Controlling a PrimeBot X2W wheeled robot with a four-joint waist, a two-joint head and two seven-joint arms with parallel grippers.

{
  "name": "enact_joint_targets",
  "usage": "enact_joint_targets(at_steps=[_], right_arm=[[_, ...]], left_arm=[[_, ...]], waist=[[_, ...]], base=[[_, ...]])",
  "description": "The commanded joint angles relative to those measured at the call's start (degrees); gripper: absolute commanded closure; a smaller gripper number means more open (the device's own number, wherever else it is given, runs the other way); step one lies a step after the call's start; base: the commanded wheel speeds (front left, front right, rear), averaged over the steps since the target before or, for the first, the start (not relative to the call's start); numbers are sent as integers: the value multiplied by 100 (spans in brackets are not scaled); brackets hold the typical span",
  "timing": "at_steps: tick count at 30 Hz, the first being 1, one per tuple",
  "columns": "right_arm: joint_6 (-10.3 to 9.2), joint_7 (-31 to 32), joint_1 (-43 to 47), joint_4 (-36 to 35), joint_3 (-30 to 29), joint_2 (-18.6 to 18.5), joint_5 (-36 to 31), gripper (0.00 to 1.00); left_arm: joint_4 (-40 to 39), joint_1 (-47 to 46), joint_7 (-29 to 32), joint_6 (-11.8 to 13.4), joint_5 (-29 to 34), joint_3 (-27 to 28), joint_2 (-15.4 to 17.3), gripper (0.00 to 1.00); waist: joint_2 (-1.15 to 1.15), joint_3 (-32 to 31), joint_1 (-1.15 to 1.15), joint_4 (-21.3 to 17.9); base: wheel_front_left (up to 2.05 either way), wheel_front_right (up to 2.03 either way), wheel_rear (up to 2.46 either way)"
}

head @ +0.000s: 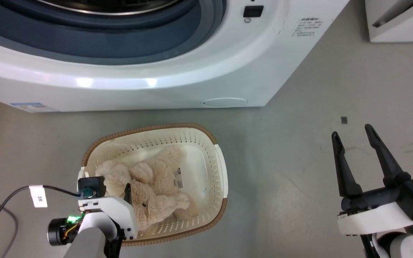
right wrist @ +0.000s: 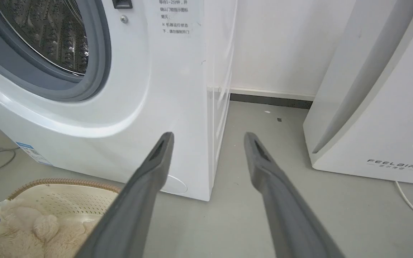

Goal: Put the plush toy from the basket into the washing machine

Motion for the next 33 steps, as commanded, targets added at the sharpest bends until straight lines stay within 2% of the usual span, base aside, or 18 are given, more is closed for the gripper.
enact_joint_targets(at_steps=[1, 7, 24, 25, 26, 33], right_arm=[[-4, -60, -112, -50, -7, -2, -15, 0], [-4, -132, -187, -102, -15, -2, -9, 0], [-5, -347, -395, -200, 14, -2, 32, 0], [-5, -359, -402, -200, 17, -2, 32, 0], [-5, -371, -407, -198, 22, -2, 31, 0], [-5, -455, -454, -168, 68, -3, 50, 0]], left_arm=[[140, -157, 14, 40, -62, -15, 55, 0], [502, -461, 96, 78, -167, -68, 106, 0], [1569, -1225, 202, -513, -354, -518, 157, 0], [1628, -1246, 225, -555, -377, -541, 152, 32], [1687, -1265, 236, -598, -403, -563, 147, 100], [2100, -1328, 184, -752, -579, -689, 179, 100]], waist=[[0, 116, 0, -7], [0, 432, 0, -12], [0, 1249, 0, -85], [0, 1273, 0, -88], [0, 1289, 0, -91], [0, 1241, 0, -98]], base=[[0, 0, 0], [0, 0, 0], [0, 0, 0], [0, 0, 0], [0, 0, 0], [0, 0, 0]])
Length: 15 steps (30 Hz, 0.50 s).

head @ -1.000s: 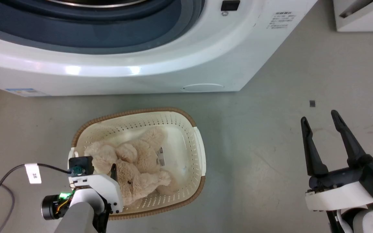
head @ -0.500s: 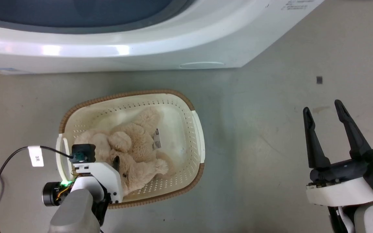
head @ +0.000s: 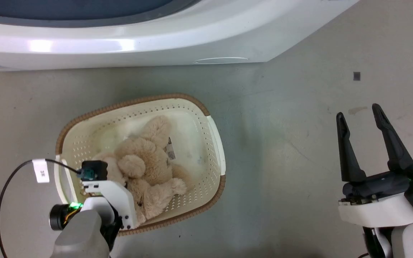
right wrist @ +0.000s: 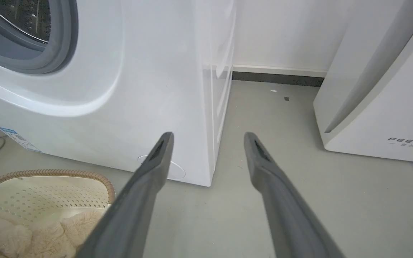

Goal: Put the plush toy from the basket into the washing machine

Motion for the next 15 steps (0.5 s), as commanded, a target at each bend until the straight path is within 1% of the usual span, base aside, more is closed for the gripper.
enact_joint_targets(at_steps=[1, 5, 7, 8, 9, 15], right_arm=[[-5, -83, -138, -5, 24, -3, 52, 0], [-5, -86, -130, 52, 44, -3, 96, 0], [-5, -86, -111, 126, 63, -3, 143, 0], [-5, -86, -111, 126, 63, -3, 143, 0], [-5, -86, -85, 192, 76, -3, 187, 0], [-5, -86, 8, 326, 58, -3, 291, 0]], left_arm=[[282, -68, -65, -34, -95, -55, 21, 100], [299, 11, -245, -56, -111, -98, 11, 100], [299, 101, -484, -79, -121, -149, -6, 100], [299, 101, -484, -79, -121, -149, -6, 100], [298, 194, -676, -98, -134, -208, -24, 100], [191, 415, -1000, -119, -167, -321, -20, 100]], waist=[[0, -70, 0, -2], [0, -290, 0, -6], [0, -547, 0, -12], [0, -547, 0, -12], [0, -808, 0, -10], [0, -1368, 0, 10]], base=[[0, 0, 0], [0, 0, 0], [0, 0, 0], [0, 0, 0], [0, 0, 0], [0, 0, 0]])
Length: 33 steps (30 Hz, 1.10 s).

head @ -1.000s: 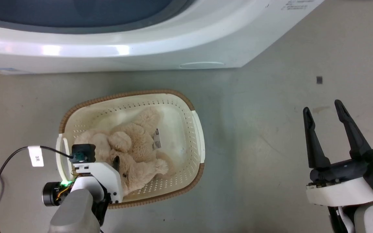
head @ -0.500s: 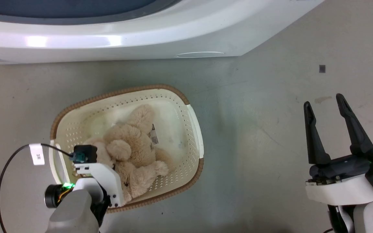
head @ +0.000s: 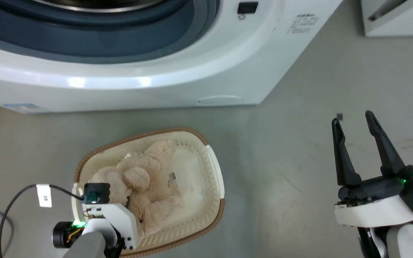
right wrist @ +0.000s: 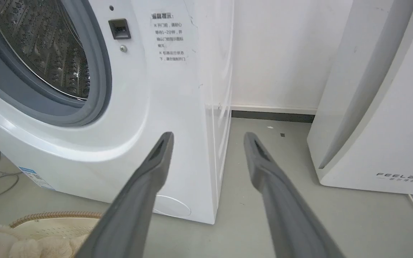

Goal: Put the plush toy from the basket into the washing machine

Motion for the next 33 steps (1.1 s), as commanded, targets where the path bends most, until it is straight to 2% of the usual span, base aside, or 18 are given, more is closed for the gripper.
enact_joint_targets(at_steps=[1, 5, 14, 23, 33], right_arm=[[-5, -27, 36, 34, -4, -3, 47, 0], [-5, -27, 150, 94, -14, -3, 82, 0], [-5, -27, 446, 164, -117, -3, 87, 0], [-5, -27, 693, 221, -141, -3, 73, 0], [-5, -27, 843, 209, -118, -3, 104, 0]], left_arm=[[-86, 111, -85, -20, -28, -39, 17, 100], [-438, 339, -162, -23, -21, -75, 65, 100], [-2740, 1450, -171, 110, 231, 286, 125, 100], [-4717, 2444, -171, 242, 692, 759, -102, 100], [-6400, 2907, -172, 209, 1082, 1126, -340, 100]], waist=[[0, -335, 0, 22], [0, -712, 0, 65], [0, -1419, 0, 184], [0, -1915, 0, 248], [0, -2113, 0, 195]], base=[[0, 0, 0], [0, 0, 0], [0, 0, 0], [0, 0, 0], [0, 0, 0]])
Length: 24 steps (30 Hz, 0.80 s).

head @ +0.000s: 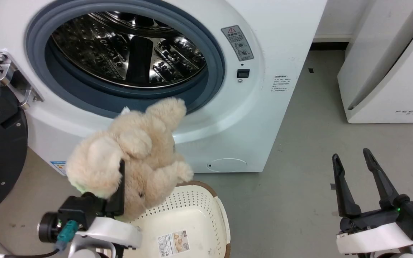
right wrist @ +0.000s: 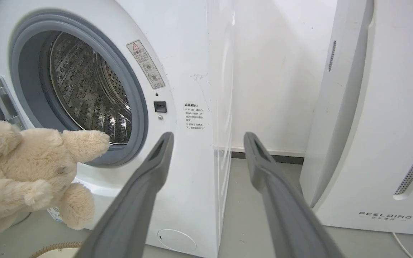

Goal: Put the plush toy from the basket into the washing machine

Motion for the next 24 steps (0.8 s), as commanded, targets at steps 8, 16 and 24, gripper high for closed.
enact_joint_targets(at_steps=[8, 16, 24], right_arm=[[-5, -27, -61, -257, 72, -3, 54, 0], [-5, -27, -410, -712, 51, -3, 59, 0], [-5, -27, -657, -829, 67, -3, 126, 0]], left_arm=[[-1059, -260, -39, -96, 243, 220, 10, 100], [-1042, -1511, -39, -192, 195, 457, 528, 100], [-279, -3271, 45, -227, 100, 444, 1253, 100]], waist=[[0, 406, 1, -268], [0, 1365, 1, -582], [0, 2230, 1, -834]], base=[[0, 0, 0], [0, 0, 0], [0, 0, 0]])
